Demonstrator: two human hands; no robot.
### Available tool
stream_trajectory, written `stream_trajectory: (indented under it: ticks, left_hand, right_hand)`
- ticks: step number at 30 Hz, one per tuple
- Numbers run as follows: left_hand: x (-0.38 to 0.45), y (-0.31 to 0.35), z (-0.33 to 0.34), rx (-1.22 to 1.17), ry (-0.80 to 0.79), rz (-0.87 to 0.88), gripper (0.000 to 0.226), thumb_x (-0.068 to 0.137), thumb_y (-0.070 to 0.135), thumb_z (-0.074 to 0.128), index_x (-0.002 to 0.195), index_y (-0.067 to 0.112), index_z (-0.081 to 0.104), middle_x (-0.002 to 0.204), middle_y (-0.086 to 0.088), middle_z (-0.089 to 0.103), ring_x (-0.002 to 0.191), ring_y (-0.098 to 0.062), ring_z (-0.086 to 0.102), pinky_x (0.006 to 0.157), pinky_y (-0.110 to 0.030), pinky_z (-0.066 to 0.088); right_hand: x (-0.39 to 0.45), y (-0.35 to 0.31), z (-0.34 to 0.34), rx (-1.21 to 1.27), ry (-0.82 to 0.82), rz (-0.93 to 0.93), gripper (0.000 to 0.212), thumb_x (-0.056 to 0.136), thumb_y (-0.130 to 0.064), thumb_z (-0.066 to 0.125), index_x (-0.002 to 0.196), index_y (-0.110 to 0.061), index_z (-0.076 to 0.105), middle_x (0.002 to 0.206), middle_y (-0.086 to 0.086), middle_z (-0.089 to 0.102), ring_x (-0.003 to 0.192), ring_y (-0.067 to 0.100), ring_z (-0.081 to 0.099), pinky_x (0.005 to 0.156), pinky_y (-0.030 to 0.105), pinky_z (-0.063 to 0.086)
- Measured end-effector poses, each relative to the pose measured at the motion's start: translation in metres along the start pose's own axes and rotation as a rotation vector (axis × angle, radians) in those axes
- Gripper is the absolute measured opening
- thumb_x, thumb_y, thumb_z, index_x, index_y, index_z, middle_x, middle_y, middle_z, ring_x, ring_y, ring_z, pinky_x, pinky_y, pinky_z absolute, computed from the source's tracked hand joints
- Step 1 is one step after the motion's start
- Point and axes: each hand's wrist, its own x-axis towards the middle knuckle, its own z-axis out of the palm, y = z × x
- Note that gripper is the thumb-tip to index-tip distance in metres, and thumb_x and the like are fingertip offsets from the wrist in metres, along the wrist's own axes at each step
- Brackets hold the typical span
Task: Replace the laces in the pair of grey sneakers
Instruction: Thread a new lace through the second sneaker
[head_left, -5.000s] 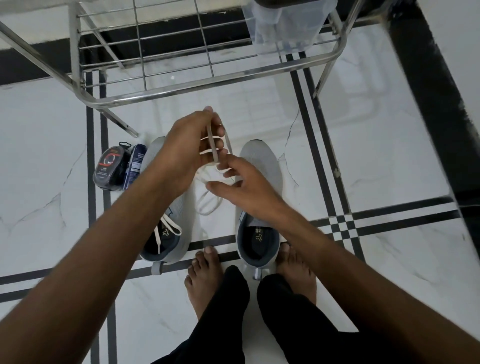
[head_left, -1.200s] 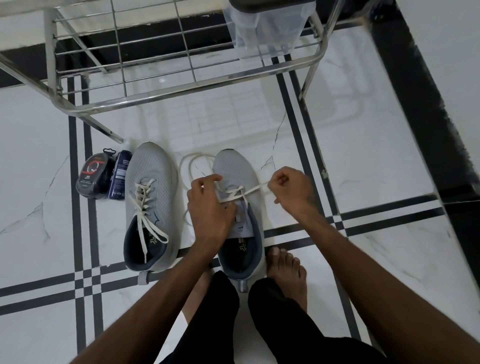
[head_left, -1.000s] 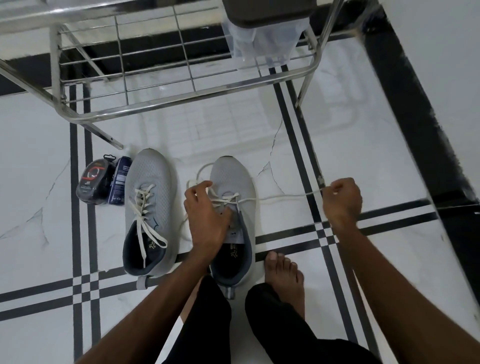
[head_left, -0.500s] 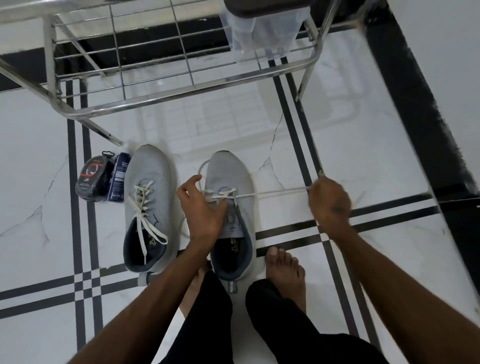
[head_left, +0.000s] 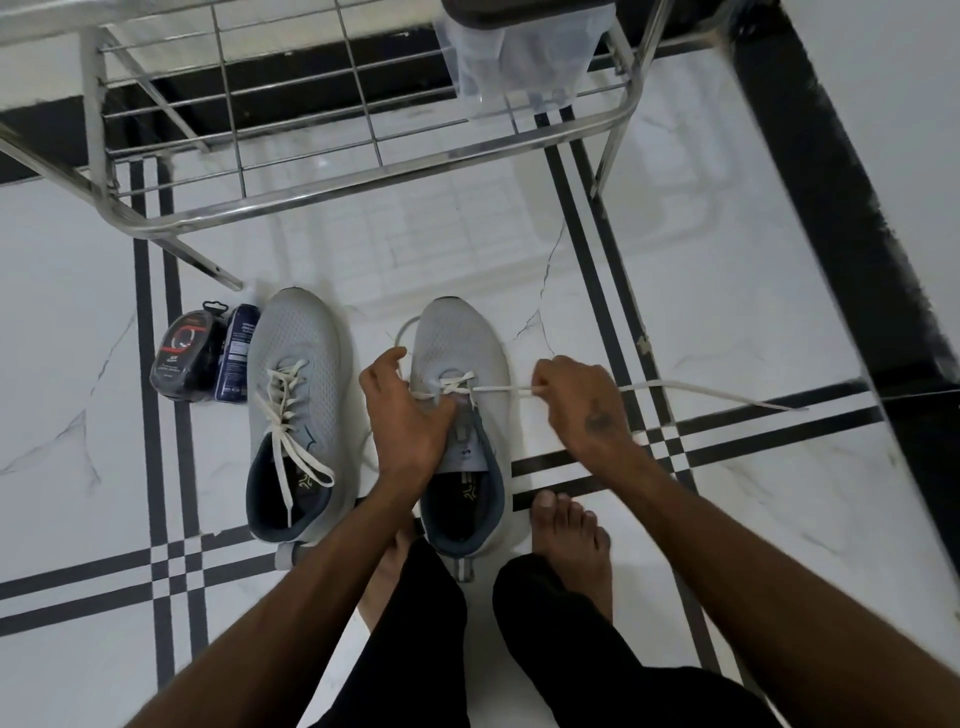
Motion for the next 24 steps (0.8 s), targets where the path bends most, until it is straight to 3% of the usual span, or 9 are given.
stream_trajectory:
  ticks: [3,6,9,11,15,17,19,21,24]
  left_hand:
    - [-0.003,0.004,0.007,-0.028,-0.045,0.002,0.076,0.073,0.023,0.084,0.136,0.021,0.041,0.129,0.002,0.035,0.106,-0.019,0.055,0.091,-0.033,0.051]
    - [-0.005,0.009,0.017,-0.007,-0.089,0.033,0.073,0.075,0.023,0.081,0.136,0.022,0.041,0.132,-0.001,0.037,0.111,-0.022,0.054,0.093,-0.038,0.052]
    - [-0.003,0.012,0.015,0.072,-0.080,0.018,0.068,0.076,0.022,0.079,0.133,0.018,0.044,0.135,-0.004,0.039,0.116,-0.027,0.051,0.094,-0.038,0.049]
    - [-0.003,0.015,0.008,0.113,-0.044,0.005,0.057,0.079,0.020,0.075,0.130,0.017,0.048,0.135,-0.005,0.043,0.119,-0.025,0.048,0.091,-0.029,0.042]
    - [-0.015,0.039,-0.009,0.011,-0.040,0.129,0.019,0.095,0.031,0.059,0.112,0.022,0.061,0.115,0.011,0.060,0.109,-0.005,0.054,0.086,-0.017,0.038]
    - [-0.022,0.059,-0.017,-0.144,-0.280,0.183,0.025,0.100,0.043,0.048,0.110,0.027,0.064,0.108,0.018,0.067,0.104,0.004,0.059,0.086,-0.017,0.046]
    - [-0.028,0.076,-0.023,-0.275,-0.611,0.181,0.031,0.102,0.041,0.046,0.115,0.023,0.066,0.107,0.011,0.072,0.107,-0.004,0.064,0.095,-0.023,0.049]
    - [-0.028,0.086,-0.031,-0.352,-0.796,0.151,0.025,0.103,0.028,0.050,0.108,0.013,0.069,0.087,0.003,0.074,0.091,-0.014,0.070,0.090,-0.026,0.053]
    - [-0.017,0.085,-0.058,-0.358,-0.729,0.104,0.024,0.103,0.020,0.051,0.098,0.006,0.070,0.071,0.008,0.067,0.067,-0.009,0.062,0.072,-0.022,0.053]
  right_hand:
    - [-0.008,0.029,-0.007,-0.028,0.029,0.182,0.013,0.100,-0.029,0.056,0.095,-0.019,0.062,0.088,-0.001,0.066,0.075,0.016,0.060,0.070,0.033,0.050]
    - [-0.011,0.022,-0.012,0.073,-0.214,0.282,0.022,0.101,-0.034,0.052,0.099,-0.015,0.064,0.091,0.003,0.069,0.082,0.021,0.064,0.074,0.034,0.052]
    - [-0.014,0.006,-0.038,0.579,-0.456,0.367,0.020,0.098,-0.029,0.057,0.096,-0.011,0.067,0.084,0.004,0.070,0.068,0.015,0.066,0.066,0.029,0.053]
    - [-0.017,-0.009,-0.064,0.984,-0.489,0.358,0.020,0.095,-0.028,0.064,0.099,-0.009,0.069,0.073,0.001,0.066,0.055,0.011,0.058,0.057,0.023,0.049]
    - [-0.010,-0.043,-0.114,1.443,-0.256,0.255,0.023,0.100,-0.015,0.058,0.122,-0.011,0.062,0.076,0.002,0.071,0.062,0.013,0.059,0.062,0.025,0.056]
    - [-0.005,-0.060,-0.128,1.590,-0.184,0.262,0.029,0.103,-0.008,0.050,0.131,-0.013,0.053,0.087,0.006,0.076,0.070,0.016,0.066,0.074,0.032,0.061]
    - [-0.004,-0.074,-0.134,1.678,-0.173,0.270,0.033,0.103,-0.003,0.046,0.133,-0.016,0.051,0.096,0.010,0.076,0.078,0.018,0.069,0.082,0.036,0.061]
    - [-0.002,-0.079,-0.135,1.698,-0.135,0.284,0.035,0.100,0.003,0.046,0.130,-0.012,0.055,0.097,0.013,0.076,0.077,0.018,0.070,0.075,0.031,0.061]
    - [0.003,-0.063,-0.134,1.724,0.031,0.407,0.036,0.094,0.013,0.051,0.125,-0.002,0.059,0.090,0.015,0.072,0.064,0.014,0.063,0.062,0.024,0.056]
